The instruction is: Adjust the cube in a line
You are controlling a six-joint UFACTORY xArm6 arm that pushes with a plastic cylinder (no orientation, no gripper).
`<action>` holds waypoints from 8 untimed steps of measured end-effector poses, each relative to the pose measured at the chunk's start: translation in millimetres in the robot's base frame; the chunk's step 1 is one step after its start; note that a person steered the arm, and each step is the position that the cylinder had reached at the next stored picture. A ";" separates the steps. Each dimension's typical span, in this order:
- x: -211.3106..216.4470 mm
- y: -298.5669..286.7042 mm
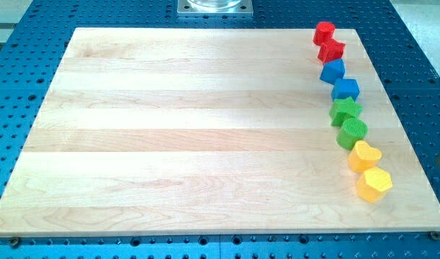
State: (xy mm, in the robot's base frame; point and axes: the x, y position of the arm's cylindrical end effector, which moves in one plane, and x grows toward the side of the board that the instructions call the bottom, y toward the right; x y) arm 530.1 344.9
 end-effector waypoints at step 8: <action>-134.1 -112.9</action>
State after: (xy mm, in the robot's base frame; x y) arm 396.0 232.0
